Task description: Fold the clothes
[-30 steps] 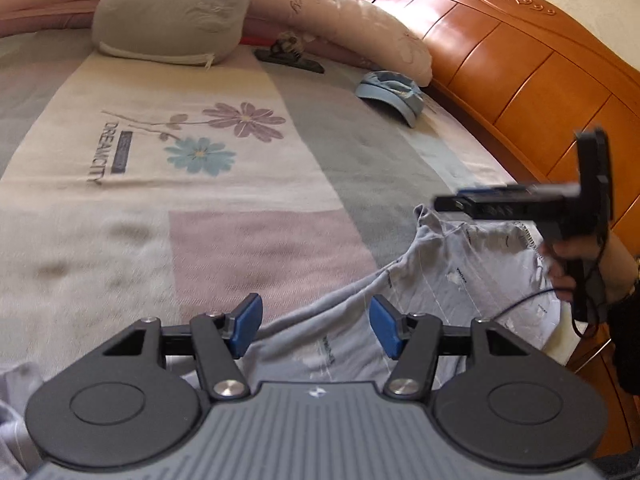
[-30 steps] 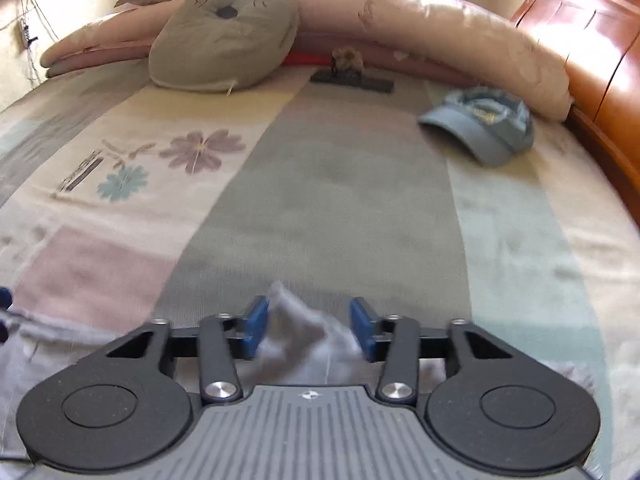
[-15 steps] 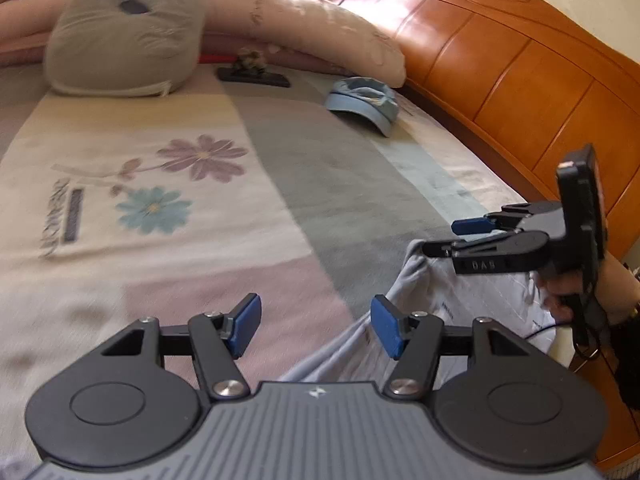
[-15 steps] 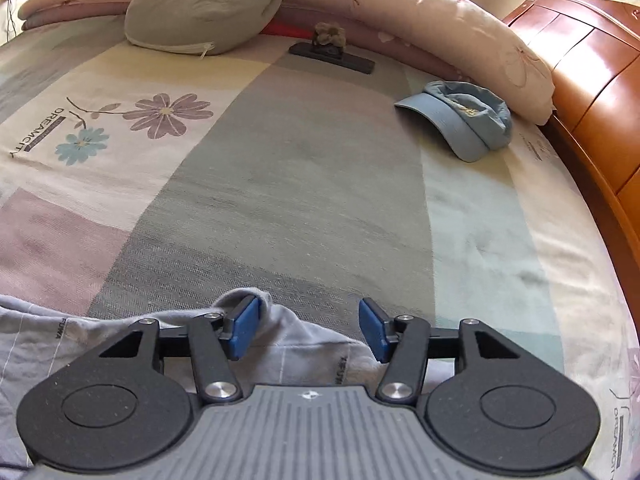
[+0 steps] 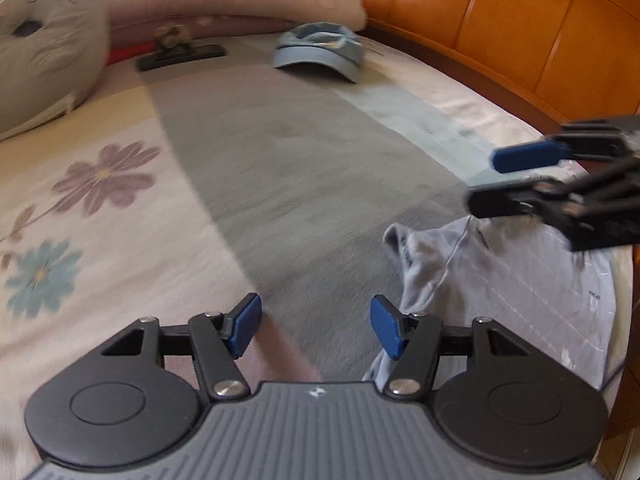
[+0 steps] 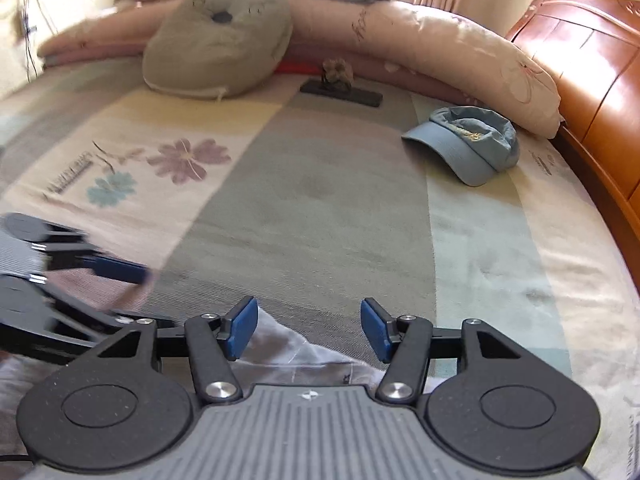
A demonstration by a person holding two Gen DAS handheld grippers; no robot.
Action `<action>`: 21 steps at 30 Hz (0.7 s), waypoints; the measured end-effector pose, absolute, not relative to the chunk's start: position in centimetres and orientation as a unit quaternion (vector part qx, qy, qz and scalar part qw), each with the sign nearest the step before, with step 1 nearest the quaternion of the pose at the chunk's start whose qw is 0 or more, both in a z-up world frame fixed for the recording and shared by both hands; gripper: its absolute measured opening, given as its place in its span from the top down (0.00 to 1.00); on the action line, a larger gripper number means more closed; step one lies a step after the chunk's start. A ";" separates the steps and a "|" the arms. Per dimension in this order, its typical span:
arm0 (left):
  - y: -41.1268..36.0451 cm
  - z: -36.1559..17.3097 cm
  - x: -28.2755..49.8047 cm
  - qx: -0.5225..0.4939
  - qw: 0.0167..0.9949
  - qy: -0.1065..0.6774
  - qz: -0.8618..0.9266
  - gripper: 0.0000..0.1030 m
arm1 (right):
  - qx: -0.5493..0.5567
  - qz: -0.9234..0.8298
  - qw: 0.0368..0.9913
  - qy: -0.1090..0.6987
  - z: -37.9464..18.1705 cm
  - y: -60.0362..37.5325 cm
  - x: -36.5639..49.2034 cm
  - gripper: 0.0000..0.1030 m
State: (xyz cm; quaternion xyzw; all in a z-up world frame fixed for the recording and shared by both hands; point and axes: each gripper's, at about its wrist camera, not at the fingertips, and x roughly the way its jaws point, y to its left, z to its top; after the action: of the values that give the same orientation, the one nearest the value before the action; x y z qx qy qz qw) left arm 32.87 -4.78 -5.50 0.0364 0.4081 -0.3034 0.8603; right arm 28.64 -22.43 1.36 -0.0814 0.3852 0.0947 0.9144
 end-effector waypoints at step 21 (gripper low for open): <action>-8.8 -5.1 39.4 0.044 0.823 0.440 -0.357 0.36 | 0.043 0.024 0.927 0.373 0.3 -30.1 19.1 0.31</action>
State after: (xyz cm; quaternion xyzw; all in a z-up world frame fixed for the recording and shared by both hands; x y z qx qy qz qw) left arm 39.44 -8.76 -5.12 0.0440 0.4397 -0.3573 0.8228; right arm 19.12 -30.14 0.27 0.0431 0.3726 0.0235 0.9267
